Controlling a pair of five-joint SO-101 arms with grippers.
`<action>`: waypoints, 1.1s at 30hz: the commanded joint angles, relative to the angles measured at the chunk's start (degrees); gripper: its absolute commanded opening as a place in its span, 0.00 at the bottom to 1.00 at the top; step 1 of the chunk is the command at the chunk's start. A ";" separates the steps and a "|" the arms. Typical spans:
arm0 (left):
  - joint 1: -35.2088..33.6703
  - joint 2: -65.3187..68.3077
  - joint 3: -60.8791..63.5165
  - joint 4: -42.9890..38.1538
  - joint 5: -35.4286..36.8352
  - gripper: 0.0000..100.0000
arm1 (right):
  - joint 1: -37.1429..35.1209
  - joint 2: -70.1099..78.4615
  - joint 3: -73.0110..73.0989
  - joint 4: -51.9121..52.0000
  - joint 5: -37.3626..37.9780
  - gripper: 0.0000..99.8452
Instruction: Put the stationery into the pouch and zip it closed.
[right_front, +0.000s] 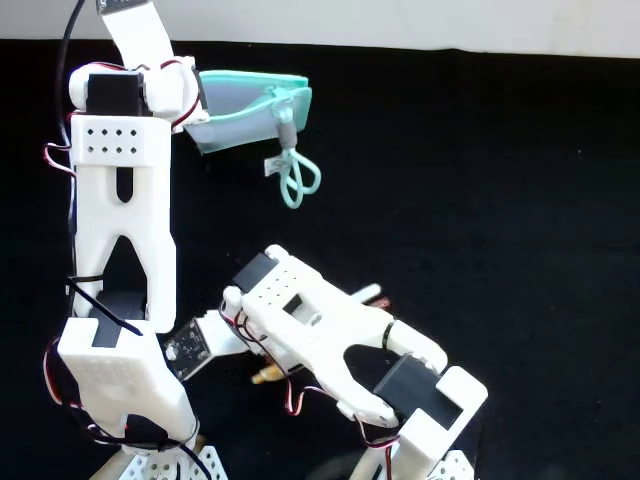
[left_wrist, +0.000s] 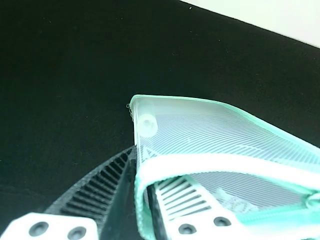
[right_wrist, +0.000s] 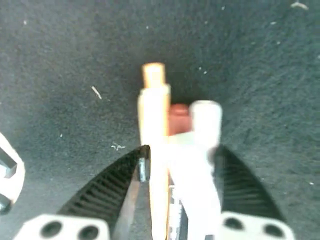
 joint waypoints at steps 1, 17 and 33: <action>-0.75 0.04 -0.22 0.53 -0.35 0.01 | -0.22 -0.13 -1.71 -0.31 0.35 0.03; -0.75 0.04 -0.22 0.53 -0.35 0.01 | 11.12 -8.13 -27.74 -0.31 -33.93 0.01; -0.48 0.04 -0.22 0.53 -0.35 0.01 | 18.15 -14.29 -46.64 -24.13 -75.16 0.01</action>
